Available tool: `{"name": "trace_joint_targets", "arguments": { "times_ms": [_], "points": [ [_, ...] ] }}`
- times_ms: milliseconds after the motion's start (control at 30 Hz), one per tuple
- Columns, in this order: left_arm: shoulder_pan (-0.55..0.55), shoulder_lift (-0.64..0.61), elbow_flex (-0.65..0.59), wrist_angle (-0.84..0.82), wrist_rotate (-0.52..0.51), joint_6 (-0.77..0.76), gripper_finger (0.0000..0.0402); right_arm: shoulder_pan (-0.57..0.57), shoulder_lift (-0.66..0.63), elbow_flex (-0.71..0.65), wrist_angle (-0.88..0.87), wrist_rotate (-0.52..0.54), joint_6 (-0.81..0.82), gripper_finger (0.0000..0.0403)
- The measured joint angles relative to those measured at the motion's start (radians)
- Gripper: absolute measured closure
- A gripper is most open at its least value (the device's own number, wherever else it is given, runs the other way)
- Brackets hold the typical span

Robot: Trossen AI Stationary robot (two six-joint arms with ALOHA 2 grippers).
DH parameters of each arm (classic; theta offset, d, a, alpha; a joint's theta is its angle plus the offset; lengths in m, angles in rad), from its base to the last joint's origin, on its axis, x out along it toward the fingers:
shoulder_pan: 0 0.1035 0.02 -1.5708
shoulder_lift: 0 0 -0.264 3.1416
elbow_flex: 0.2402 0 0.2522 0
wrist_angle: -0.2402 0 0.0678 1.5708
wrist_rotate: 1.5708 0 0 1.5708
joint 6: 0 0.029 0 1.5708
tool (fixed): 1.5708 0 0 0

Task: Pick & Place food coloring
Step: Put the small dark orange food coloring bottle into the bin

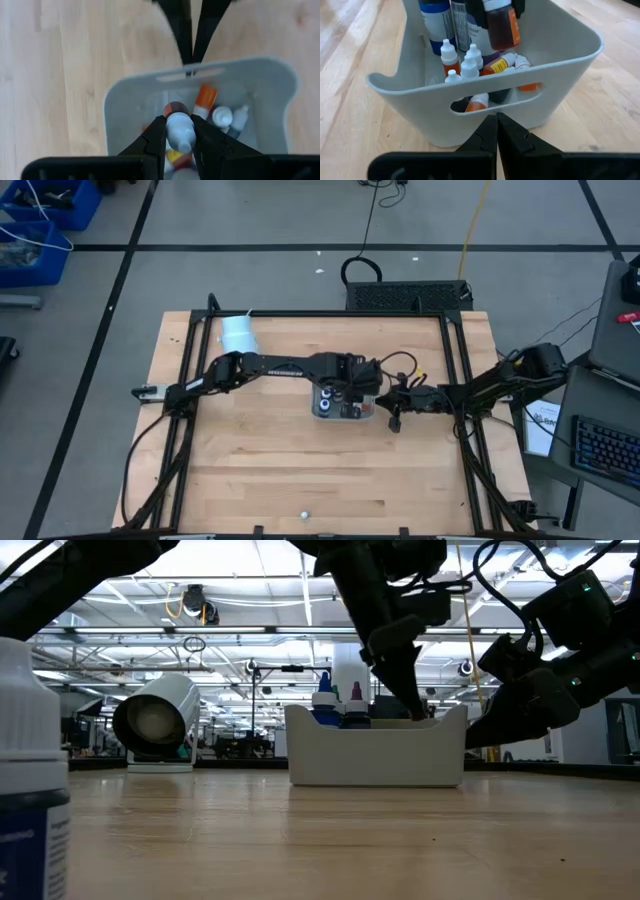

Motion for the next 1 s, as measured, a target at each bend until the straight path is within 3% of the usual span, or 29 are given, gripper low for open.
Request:
{"name": "trace_joint_targets", "arguments": {
  "times_ms": [267,667,1000],
  "points": [
    [0.034,0.0,0.0,-0.076,0.018,0.033,0.0328,0.0,-0.049,0.0,-0.003,0.005,-0.01,0.0403],
    [0.054,0.014,0.0,-0.034,0.086,0.04,0.0328,0.0,-0.075,0.0,-0.003,0.005,-0.023,0.0403],
    [0.052,0.065,-0.002,-0.016,0.05,0.063,0.0328,0.0,-0.076,0.0,-0.002,0.003,-0.023,0.0403]
  ]
}}
